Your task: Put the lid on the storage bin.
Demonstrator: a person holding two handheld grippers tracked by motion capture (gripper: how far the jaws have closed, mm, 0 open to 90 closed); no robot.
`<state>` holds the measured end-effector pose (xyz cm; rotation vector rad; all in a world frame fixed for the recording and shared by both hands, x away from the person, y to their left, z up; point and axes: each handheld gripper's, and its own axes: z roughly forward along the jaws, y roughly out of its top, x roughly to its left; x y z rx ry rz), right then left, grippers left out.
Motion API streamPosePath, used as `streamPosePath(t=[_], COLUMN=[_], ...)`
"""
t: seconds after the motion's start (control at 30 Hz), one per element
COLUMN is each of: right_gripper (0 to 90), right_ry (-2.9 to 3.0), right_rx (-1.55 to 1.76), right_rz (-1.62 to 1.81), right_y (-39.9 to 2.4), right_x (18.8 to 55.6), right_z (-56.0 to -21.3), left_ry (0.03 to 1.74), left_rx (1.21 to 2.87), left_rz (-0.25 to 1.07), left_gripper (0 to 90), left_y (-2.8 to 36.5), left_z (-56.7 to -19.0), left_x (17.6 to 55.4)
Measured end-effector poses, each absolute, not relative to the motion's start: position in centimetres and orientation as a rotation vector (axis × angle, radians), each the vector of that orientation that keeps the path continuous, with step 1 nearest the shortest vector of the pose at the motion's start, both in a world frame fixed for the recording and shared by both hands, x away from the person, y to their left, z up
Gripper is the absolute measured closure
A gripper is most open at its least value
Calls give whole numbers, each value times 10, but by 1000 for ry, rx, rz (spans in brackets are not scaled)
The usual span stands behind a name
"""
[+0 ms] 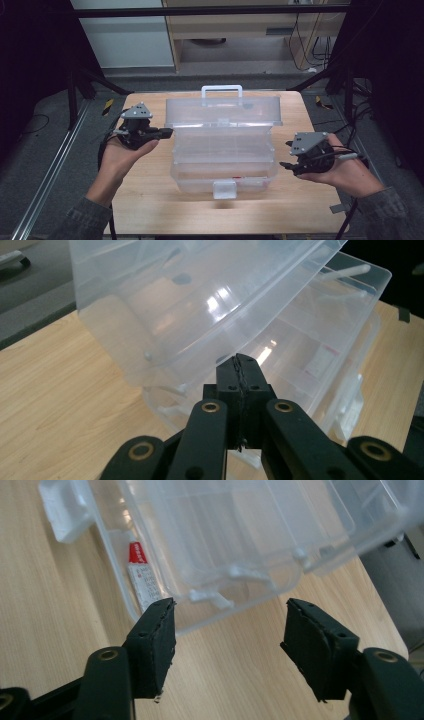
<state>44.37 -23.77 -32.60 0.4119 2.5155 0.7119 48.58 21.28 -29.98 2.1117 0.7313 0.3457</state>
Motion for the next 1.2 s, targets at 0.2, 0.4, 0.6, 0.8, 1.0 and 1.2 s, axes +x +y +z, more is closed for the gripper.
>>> streamPosePath(t=[0.2, 0.4, 0.6, 0.8, 1.0, 1.2], right_gripper=[329, 293, 284, 275, 282, 276], right_ry=[2492, 2470, 2470, 2474, 2456, 2456], right_rx=[514, 583, 614, 629, 644, 672], right_rz=[700, 692, 687, 673, 678, 670], right_y=[-253, -259, -261, -264, -271, -277], right_x=[446, 451, 456, 456, 454, 452], right_z=[-337, -347, -354, -359, -359, -363], left_ry=[716, 704, 693, 707, 721, 720], left_rx=[2115, 2117, 2136, 2110, 2097, 2096], left_rz=[322, 311, 329, 317, 317, 316], left_gripper=[894, 894, 895, 895, 895, 896], left_y=[213, 213, 212, 217, 219, 222], left_z=[-314, -326, -336, -343, -346, -352], left_x=[473, 464, 458, 455, 454, 450])
